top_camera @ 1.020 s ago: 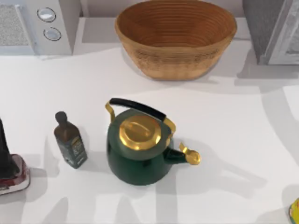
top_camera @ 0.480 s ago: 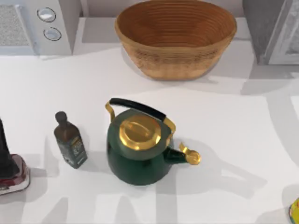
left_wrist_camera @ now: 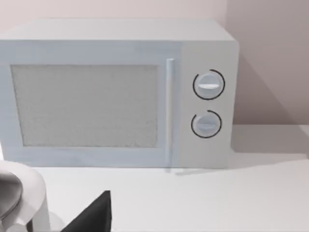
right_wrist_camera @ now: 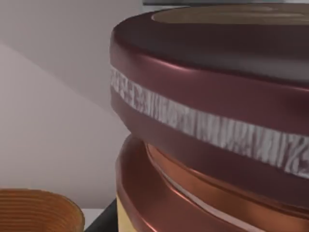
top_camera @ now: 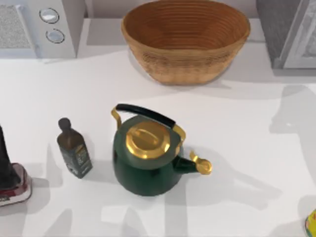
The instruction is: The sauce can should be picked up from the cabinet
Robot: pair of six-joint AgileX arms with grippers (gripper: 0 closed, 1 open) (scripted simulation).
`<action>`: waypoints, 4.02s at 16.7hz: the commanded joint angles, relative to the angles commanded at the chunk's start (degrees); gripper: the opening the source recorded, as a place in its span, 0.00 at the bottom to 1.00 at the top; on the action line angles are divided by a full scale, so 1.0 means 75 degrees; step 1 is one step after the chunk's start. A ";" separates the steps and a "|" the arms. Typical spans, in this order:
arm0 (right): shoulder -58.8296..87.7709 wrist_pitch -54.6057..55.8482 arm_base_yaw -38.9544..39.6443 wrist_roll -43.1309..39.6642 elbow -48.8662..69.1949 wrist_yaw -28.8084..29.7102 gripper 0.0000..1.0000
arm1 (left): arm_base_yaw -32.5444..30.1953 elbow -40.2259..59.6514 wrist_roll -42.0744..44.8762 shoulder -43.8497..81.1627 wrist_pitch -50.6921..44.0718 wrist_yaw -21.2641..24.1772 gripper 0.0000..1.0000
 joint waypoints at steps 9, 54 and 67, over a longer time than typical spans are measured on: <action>-0.3736 0.2558 -0.0986 -0.0032 -0.6283 -0.1057 0.00 | 0.0000 0.0000 0.0000 0.0000 0.0000 0.0000 1.00; 1.0741 1.6721 -0.3135 0.0103 -0.5548 -0.8913 0.00 | 0.0000 0.0000 0.0000 0.0000 0.0000 0.0000 1.00; 1.2167 1.6848 -0.1643 0.0061 -0.4301 -0.7402 0.00 | 0.0000 0.0000 0.0000 0.0000 0.0000 0.0000 1.00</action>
